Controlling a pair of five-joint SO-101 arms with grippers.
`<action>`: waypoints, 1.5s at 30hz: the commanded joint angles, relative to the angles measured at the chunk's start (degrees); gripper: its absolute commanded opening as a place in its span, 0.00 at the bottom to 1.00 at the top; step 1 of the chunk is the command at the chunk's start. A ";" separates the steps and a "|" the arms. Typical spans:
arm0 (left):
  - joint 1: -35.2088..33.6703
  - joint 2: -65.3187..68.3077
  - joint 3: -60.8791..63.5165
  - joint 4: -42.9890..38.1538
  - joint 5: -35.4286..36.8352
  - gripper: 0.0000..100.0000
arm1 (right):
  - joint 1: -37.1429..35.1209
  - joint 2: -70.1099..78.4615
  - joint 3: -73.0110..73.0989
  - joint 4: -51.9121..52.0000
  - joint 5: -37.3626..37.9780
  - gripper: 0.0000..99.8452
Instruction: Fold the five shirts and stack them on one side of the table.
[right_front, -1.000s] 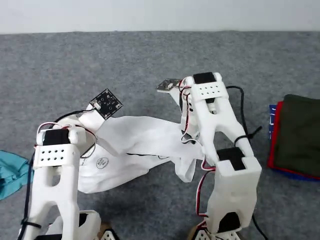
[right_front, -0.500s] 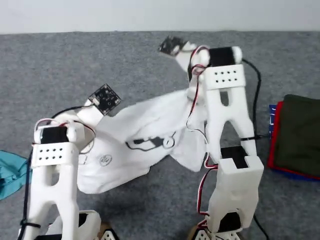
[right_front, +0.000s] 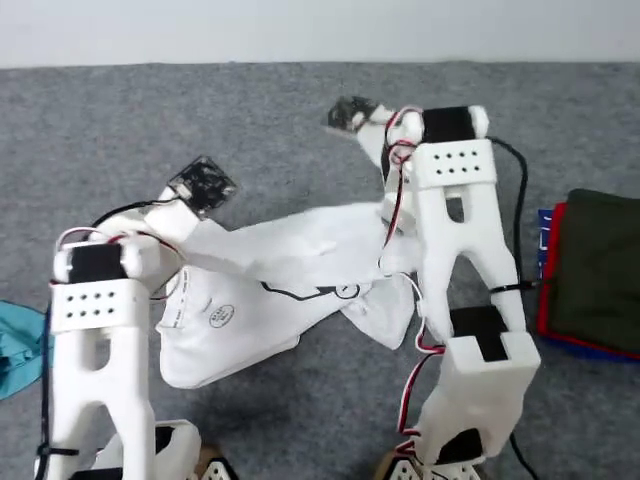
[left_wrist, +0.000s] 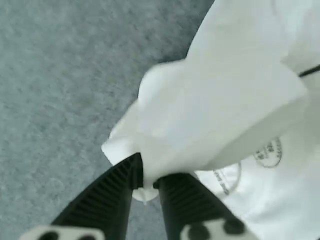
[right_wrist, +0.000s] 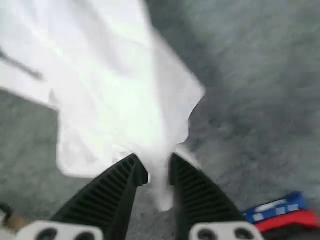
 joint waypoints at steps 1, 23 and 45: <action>-6.07 -0.70 -4.97 0.53 -0.53 0.01 | 1.27 -7.96 2.99 2.51 0.26 0.15; -12.84 -0.18 -3.56 -5.54 1.23 0.01 | -27.56 -11.65 22.24 2.42 -13.63 0.24; -12.84 -0.26 -1.89 -5.19 1.23 0.01 | -15.08 6.64 3.60 -7.43 -11.34 0.24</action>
